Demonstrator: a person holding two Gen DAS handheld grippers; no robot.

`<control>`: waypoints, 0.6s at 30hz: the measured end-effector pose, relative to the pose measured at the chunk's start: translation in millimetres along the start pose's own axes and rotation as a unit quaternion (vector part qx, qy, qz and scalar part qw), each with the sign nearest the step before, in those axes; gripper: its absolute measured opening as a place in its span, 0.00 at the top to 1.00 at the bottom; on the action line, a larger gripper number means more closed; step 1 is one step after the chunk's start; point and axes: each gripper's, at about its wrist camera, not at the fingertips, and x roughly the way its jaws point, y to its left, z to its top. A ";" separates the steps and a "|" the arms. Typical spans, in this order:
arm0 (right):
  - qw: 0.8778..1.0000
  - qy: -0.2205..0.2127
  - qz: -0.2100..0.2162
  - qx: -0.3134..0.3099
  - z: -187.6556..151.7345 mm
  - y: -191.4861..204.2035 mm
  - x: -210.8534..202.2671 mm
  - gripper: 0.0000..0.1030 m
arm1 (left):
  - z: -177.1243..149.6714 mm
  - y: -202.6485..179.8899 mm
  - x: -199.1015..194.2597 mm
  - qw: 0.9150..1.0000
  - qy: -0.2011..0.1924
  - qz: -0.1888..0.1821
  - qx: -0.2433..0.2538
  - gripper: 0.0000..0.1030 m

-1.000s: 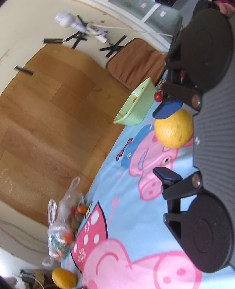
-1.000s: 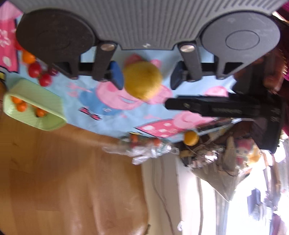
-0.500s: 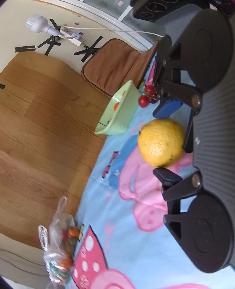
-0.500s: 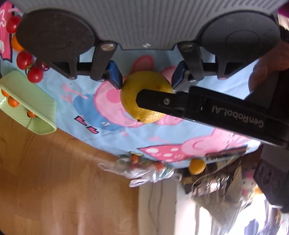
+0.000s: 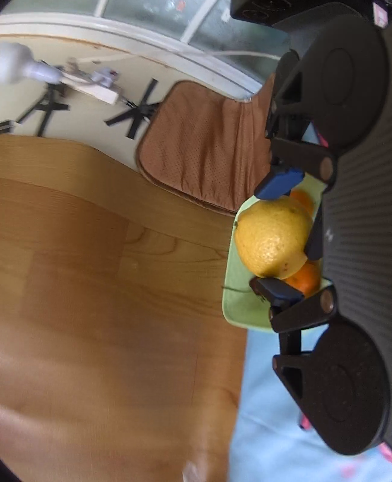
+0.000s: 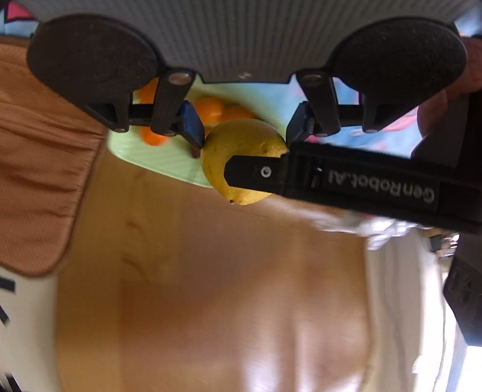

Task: Organize fruits
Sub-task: 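Carry the grapefruit into the bowl with both tools and open them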

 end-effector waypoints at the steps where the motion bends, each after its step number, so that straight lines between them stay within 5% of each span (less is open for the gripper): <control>1: 1.000 0.007 -0.005 0.006 0.5 -8.4 7.0 0.40 | 3.2 -0.6 11.8 1.000 0.006 0.002 0.000 0.45; 8: 0.999 0.026 -0.025 0.037 3.5 -35.7 41.9 0.42 | 10.0 1.2 51.6 1.000 0.028 0.014 0.000 0.47; 18: 0.995 -0.023 -0.024 0.094 -14.8 -58.2 -40.2 0.43 | -10.2 6.6 -26.2 0.999 -0.001 -0.038 -0.029 0.47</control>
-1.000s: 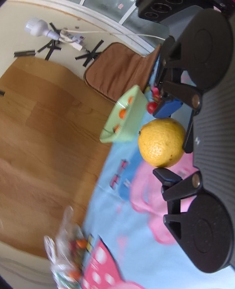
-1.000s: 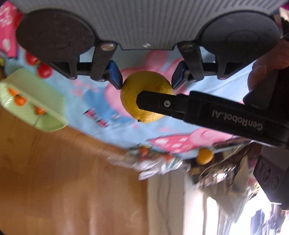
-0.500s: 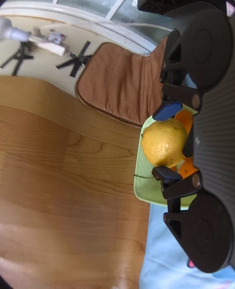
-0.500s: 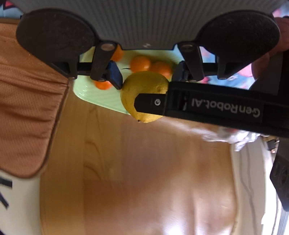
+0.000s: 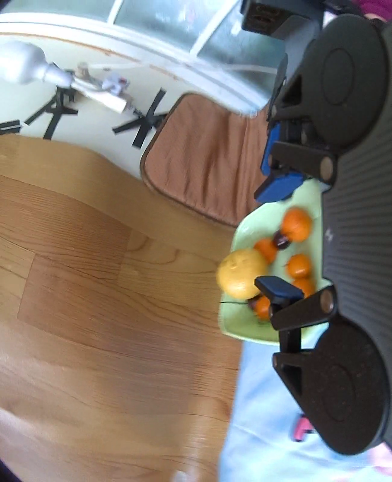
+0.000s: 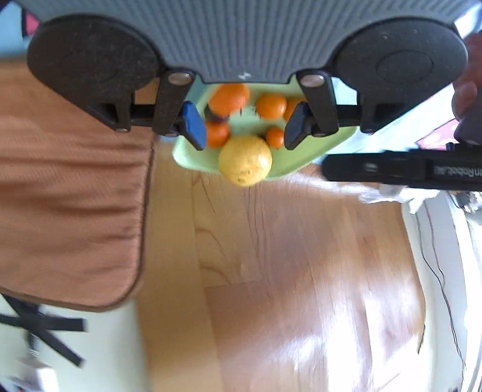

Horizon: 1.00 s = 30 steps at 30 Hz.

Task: Organize fruits
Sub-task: 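Move both open tools to the red tomatoes beside the bowl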

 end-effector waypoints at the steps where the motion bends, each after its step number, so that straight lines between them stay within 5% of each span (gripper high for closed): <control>1: 1.000 0.003 0.005 0.007 -6.0 -3.1 -10.8 0.45 | -5.0 0.1 -3.2 1.000 0.007 -0.005 -0.004 0.47; 3: 1.000 0.022 0.016 0.014 -17.3 -3.1 -22.2 0.61 | -17.5 2.3 -7.3 1.000 0.023 -0.010 -0.011 0.47; 8: 0.998 0.059 0.016 0.016 -52.3 2.0 -47.2 0.70 | -42.2 11.6 -7.5 0.996 0.059 -0.014 -0.060 0.47; 11: 0.997 0.065 0.016 0.028 -60.4 5.8 -52.2 0.69 | -53.1 8.9 -10.2 0.996 0.057 -0.015 -0.069 0.45; 13: 0.996 0.069 0.027 0.056 -61.0 1.1 -50.3 0.68 | -54.7 4.3 -6.5 0.996 0.055 -0.002 -0.067 0.31; 15: 0.993 0.067 0.035 0.094 -58.8 -6.1 -38.6 0.68 | -53.0 -2.0 4.3 0.997 0.057 0.009 -0.049 0.30; 17: 0.985 0.079 0.050 0.144 -57.7 -13.8 -25.1 0.68 | -53.1 -4.2 18.0 0.996 0.072 0.020 -0.039 0.35; 19: 0.979 0.093 0.061 0.173 -58.5 -18.8 -12.8 0.69 | -56.0 -3.2 31.1 0.995 0.092 0.021 -0.039 0.56; 23: 0.978 0.103 0.067 0.169 -57.6 -11.2 -8.0 0.69 | -62.3 0.5 32.1 0.993 0.098 0.038 -0.048 0.71; 30: 0.981 0.116 0.124 0.099 -59.3 21.6 -16.4 0.68 | -83.0 10.4 -8.9 0.991 0.099 0.029 -0.083 0.71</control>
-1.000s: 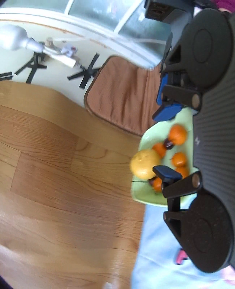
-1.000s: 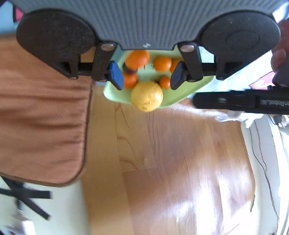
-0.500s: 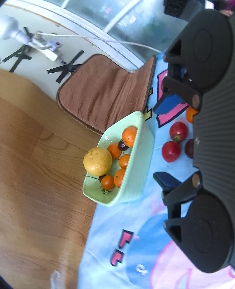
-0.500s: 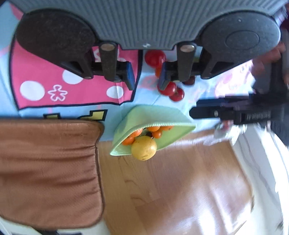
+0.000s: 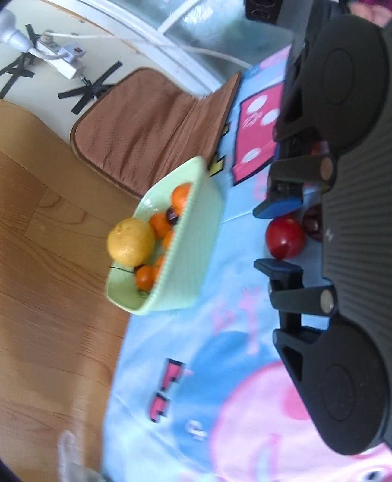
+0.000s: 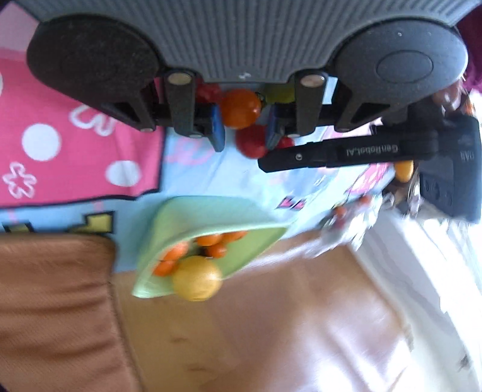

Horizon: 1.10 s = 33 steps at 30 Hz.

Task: Organize fruits
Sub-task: 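Move both open tools to the red tomatoes beside the bowl, then grasp a red tomato with the left tool while the right tool grasps another red tomato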

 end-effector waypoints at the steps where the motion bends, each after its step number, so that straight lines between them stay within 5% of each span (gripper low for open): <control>1: 1.000 0.002 -0.003 -0.023 -2.4 9.3 0.5 0.67 | -6.2 1.2 -5.5 1.000 -0.001 -0.002 -0.005 0.72; 12: 0.990 0.015 -0.051 -0.130 -12.2 46.8 18.4 0.66 | -28.7 7.6 -44.0 0.999 -0.034 0.022 -0.003 0.65; 15: 0.990 0.019 -0.054 -0.132 -15.3 46.7 18.1 0.69 | -33.1 3.8 -53.3 0.999 -0.042 0.023 0.011 0.62; 22: 0.989 -0.072 -0.064 -0.115 -17.1 55.9 -25.6 0.69 | -37.9 -4.5 -47.5 0.998 -0.033 0.041 0.042 0.59; 25: 0.986 -0.085 -0.069 -0.129 -30.7 61.4 -43.4 0.69 | -40.2 -9.2 -41.4 0.996 -0.031 0.053 0.062 0.68; 33: 0.994 -0.048 -0.025 -0.096 -63.2 74.0 -48.9 0.69 | -32.7 7.3 -73.3 0.995 -0.078 0.053 0.031 0.71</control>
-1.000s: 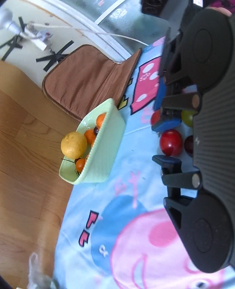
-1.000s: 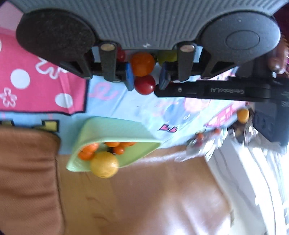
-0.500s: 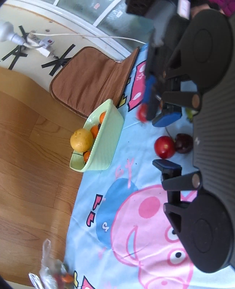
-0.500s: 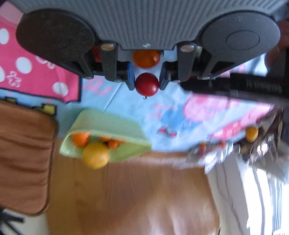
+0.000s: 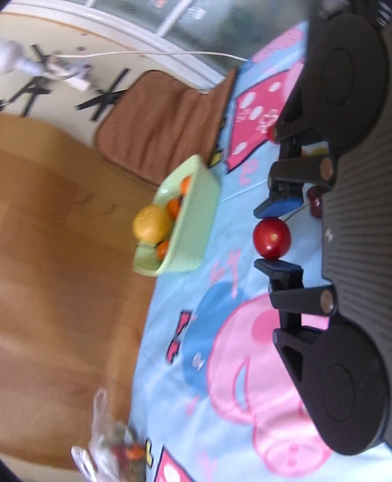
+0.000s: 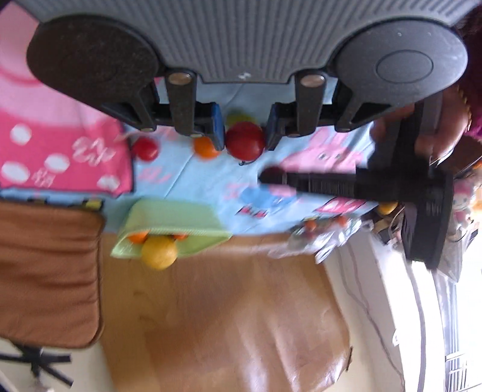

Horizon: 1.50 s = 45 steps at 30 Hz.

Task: Organize fruits
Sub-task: 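Grasp a red tomato with the left tool while the right tool grasps another red tomato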

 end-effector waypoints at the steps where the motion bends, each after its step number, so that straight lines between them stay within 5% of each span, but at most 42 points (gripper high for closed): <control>1: 1.000 0.006 0.007 -0.002 -2.3 3.8 2.2 0.69 | 0.0 5.6 -7.5 1.000 -0.006 0.003 -0.009 0.71; 8: 0.997 0.037 0.063 -0.038 -4.7 34.5 20.5 0.69 | -27.2 33.4 -53.7 0.999 -0.021 0.036 -0.034 0.71; 11: 0.994 0.063 0.055 -0.065 -8.3 46.3 37.0 0.69 | -41.7 40.7 -56.2 0.998 -0.008 0.061 -0.035 0.71; 14: 0.993 0.068 0.038 -0.086 -15.4 52.0 43.9 0.68 | -47.9 42.0 -57.5 0.997 -0.012 0.063 -0.031 0.67; 16: 0.992 0.065 0.029 -0.103 -17.1 55.8 43.0 0.68 | -47.0 37.6 -57.0 0.997 -0.016 0.072 -0.021 0.52; 24: 0.991 0.059 0.018 -0.120 -21.5 58.4 40.1 0.68 | -53.2 31.8 -62.1 0.996 -0.029 0.084 0.004 0.41; 29: 0.991 0.058 0.019 -0.121 -21.0 58.6 39.6 0.68 | -56.3 30.2 -64.1 0.995 -0.025 0.092 0.009 0.50; 31: 0.991 0.057 0.020 -0.122 -22.4 58.6 37.6 0.68 | -61.1 28.5 -66.5 0.996 -0.020 0.086 0.015 0.71; 34: 0.992 0.048 0.021 -0.111 -23.0 55.6 34.5 0.70 | -63.5 23.9 -70.6 0.996 -0.021 0.090 0.018 0.72; 40: 0.996 -0.010 0.015 -0.089 5.2 40.3 29.6 0.70 | -13.5 8.6 -53.1 0.999 -0.033 0.037 0.019 0.72; 45: 0.995 -0.059 -0.038 -0.075 51.2 -1.8 43.4 0.70 | 51.2 -24.2 -0.2 0.996 -0.056 0.018 0.060 0.71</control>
